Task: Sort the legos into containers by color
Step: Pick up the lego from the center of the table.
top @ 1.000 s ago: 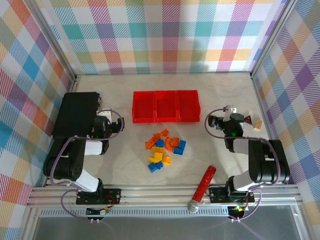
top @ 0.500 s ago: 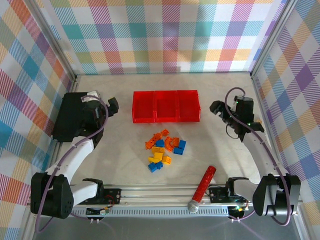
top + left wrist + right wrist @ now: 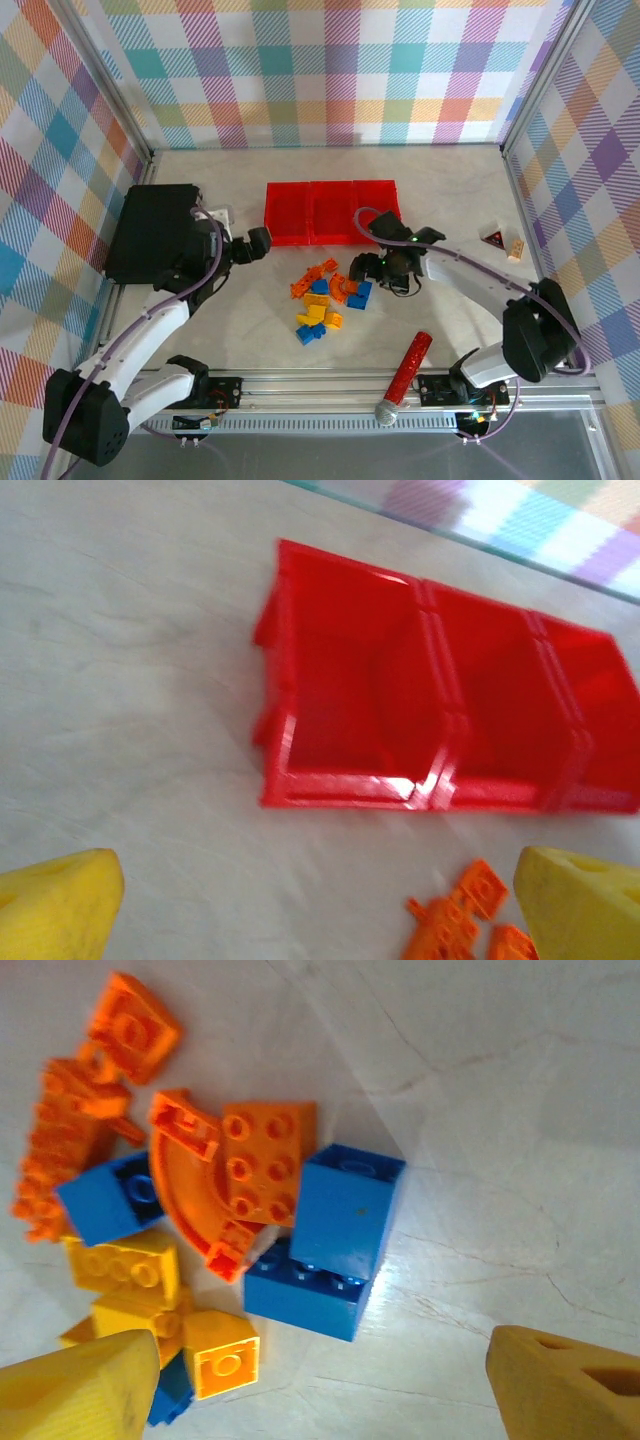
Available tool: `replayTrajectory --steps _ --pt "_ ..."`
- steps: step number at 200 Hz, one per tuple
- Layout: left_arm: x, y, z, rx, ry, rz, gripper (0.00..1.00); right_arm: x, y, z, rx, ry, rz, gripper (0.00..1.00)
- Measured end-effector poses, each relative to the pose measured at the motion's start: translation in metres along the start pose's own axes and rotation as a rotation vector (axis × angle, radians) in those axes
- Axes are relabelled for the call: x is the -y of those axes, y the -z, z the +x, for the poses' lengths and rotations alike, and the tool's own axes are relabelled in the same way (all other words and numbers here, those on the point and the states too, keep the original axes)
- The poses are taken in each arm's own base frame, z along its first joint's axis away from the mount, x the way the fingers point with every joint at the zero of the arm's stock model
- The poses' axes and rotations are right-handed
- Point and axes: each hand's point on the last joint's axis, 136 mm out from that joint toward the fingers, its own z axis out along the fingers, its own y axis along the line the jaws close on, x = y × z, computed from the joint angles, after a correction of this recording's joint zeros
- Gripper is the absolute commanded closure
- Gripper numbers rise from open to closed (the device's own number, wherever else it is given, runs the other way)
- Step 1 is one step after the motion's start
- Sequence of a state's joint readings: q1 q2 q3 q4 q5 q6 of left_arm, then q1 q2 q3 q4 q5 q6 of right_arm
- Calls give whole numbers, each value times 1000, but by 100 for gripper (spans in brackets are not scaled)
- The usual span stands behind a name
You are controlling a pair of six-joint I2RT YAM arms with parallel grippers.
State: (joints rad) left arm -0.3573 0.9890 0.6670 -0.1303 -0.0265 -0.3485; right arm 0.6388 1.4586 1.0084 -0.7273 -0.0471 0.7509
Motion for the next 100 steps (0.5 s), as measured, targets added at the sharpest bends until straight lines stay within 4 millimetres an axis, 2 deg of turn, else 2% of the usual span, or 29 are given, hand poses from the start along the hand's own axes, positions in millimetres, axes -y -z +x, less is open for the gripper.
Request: replayTrajectory --steps 22,45,100 --pt "13 3 16 -32 -23 56 0 4 -15 5 -27 0 75 18" --pt "20 4 25 -55 -37 85 0 4 -24 0 -30 -1 120 22" --pt "30 19 15 -7 -68 125 0 5 -37 -11 -16 -19 174 35"
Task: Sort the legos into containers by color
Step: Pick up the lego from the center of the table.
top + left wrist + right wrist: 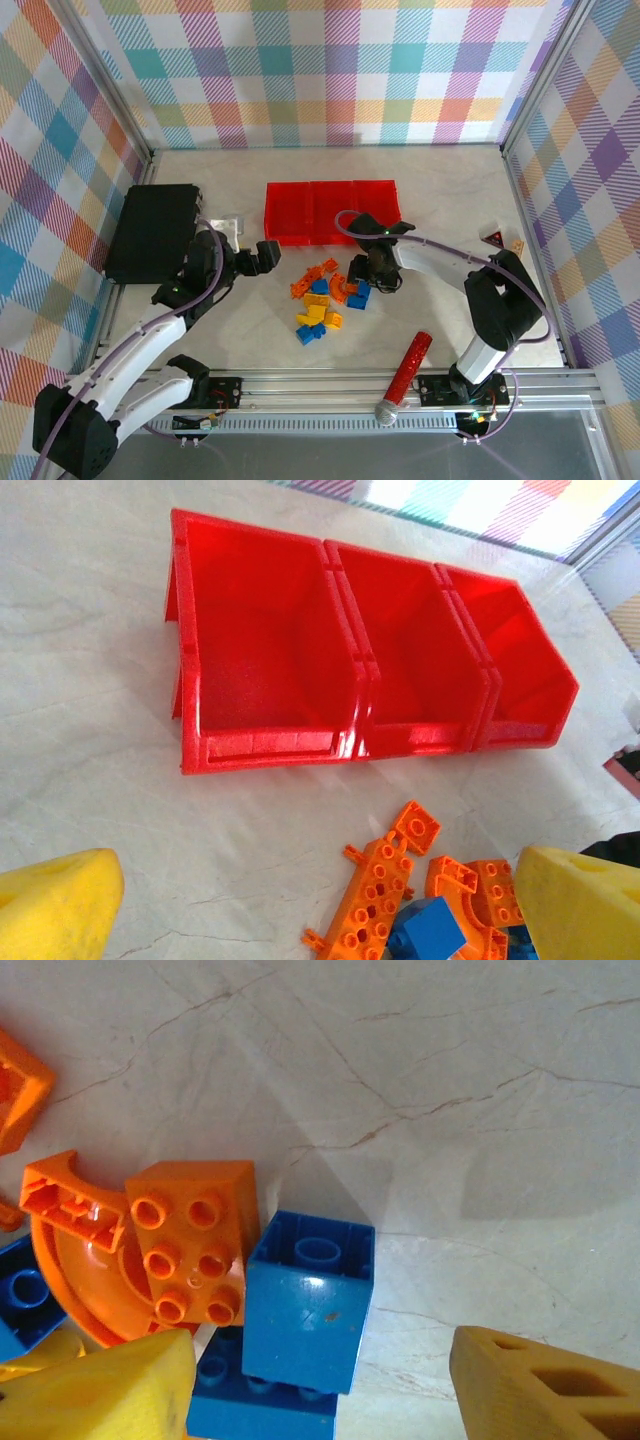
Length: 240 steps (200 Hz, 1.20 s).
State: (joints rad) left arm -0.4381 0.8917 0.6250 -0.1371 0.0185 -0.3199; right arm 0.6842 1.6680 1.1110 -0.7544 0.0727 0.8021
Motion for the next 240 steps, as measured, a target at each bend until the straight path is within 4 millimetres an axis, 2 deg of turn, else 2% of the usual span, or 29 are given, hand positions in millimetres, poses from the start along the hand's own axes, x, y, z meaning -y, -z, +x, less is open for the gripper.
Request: replayTrajectory --steps 39,96,170,240 --pt "2 5 -5 22 -8 10 0 -1 -2 -6 15 0 17 40" --pt "-1 3 2 8 -22 4 0 3 -16 -5 -4 3 52 47" --pt "1 7 -2 23 -25 12 0 4 -18 -9 21 5 64 53" --pt "1 8 2 9 -27 9 0 15 -28 -5 17 6 101 55"
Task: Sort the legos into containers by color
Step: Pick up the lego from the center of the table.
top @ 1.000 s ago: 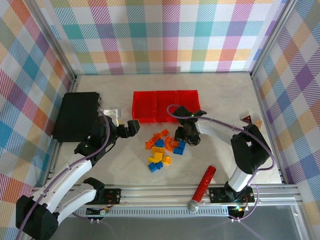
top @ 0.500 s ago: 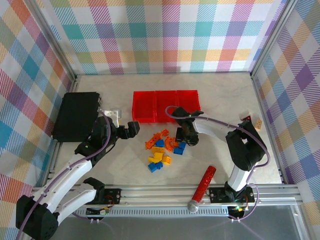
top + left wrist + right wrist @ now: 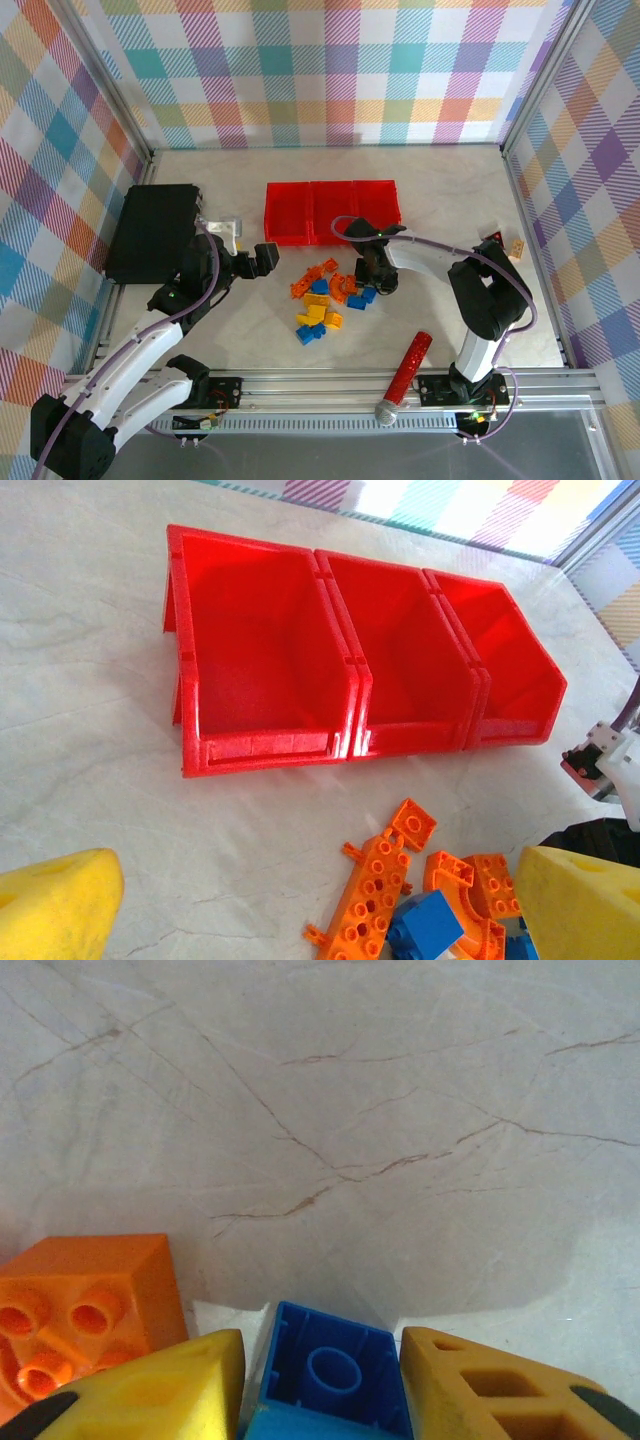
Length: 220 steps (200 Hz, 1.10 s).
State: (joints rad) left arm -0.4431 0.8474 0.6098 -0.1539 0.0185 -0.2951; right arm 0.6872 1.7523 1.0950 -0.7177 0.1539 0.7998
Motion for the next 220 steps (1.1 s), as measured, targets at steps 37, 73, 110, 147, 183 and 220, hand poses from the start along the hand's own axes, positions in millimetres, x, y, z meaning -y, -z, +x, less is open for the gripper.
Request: replayTrajectory --steps 37,73,110,147,183,220 --pt "-1 0 1 -5 0 -2 0 3 -3 2 -1 3 7 54" --pt "0 0 1 -5 0 -2 0 3 -5 2 0 4 5 53" --pt "-2 0 3 -11 1 -8 0 5 -8 4 -2 15 6 54" --pt "-4 -1 8 -32 4 -18 0 4 -9 3 8 31 -2 59" --pt "-5 -3 10 -41 4 -22 0 4 -8 1 24 52 -5 65" --pt "-7 -5 12 -48 5 -33 0 3 -7 -3 43 72 -4 68"
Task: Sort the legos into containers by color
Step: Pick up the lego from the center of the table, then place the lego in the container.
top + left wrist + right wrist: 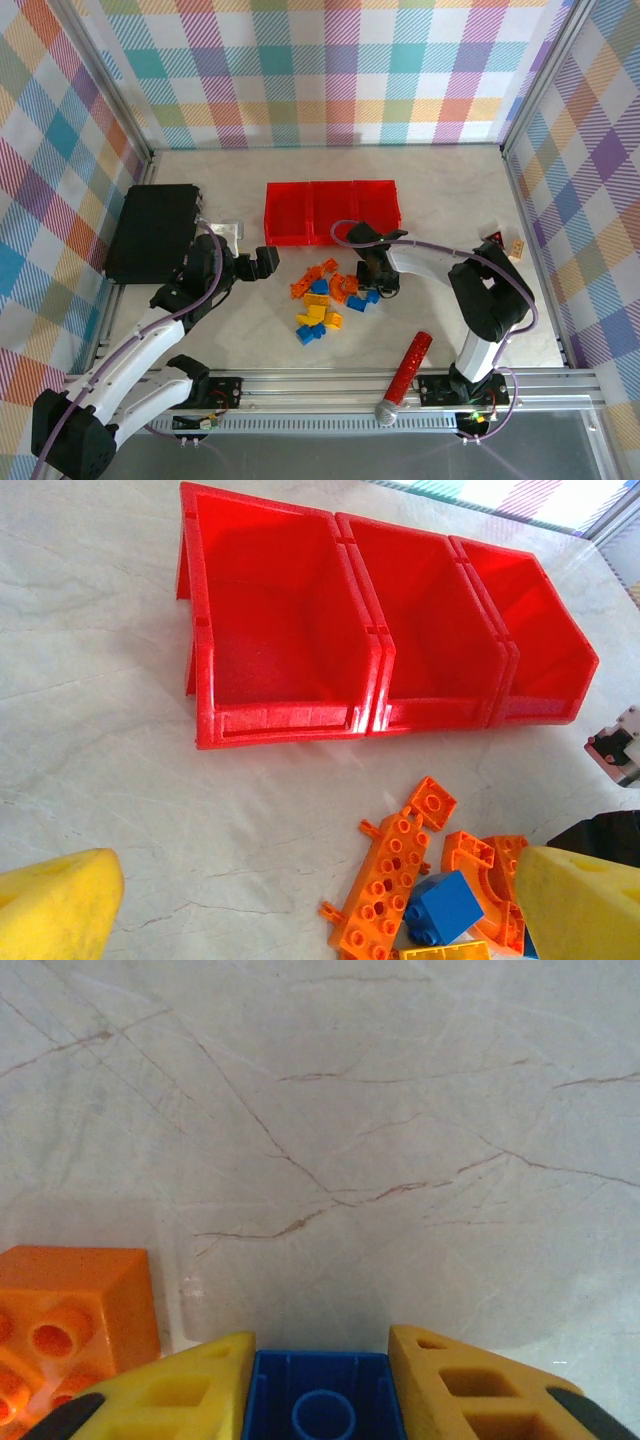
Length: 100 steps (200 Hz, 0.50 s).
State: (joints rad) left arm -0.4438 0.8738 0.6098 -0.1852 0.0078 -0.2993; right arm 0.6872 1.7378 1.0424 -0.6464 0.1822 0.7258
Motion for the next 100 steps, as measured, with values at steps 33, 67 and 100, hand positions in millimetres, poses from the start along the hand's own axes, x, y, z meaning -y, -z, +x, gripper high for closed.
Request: replayTrajectory --steps 33,67,100 --pt "0 0 0 -2 0 -1 0 3 4 -5 27 32 14 68" --pt "0 0 1 -5 -1 -3 0 -7 32 -30 116 82 -5 68" --pt "-2 0 1 -4 0 -11 0 -25 71 -76 241 125 -65 69"
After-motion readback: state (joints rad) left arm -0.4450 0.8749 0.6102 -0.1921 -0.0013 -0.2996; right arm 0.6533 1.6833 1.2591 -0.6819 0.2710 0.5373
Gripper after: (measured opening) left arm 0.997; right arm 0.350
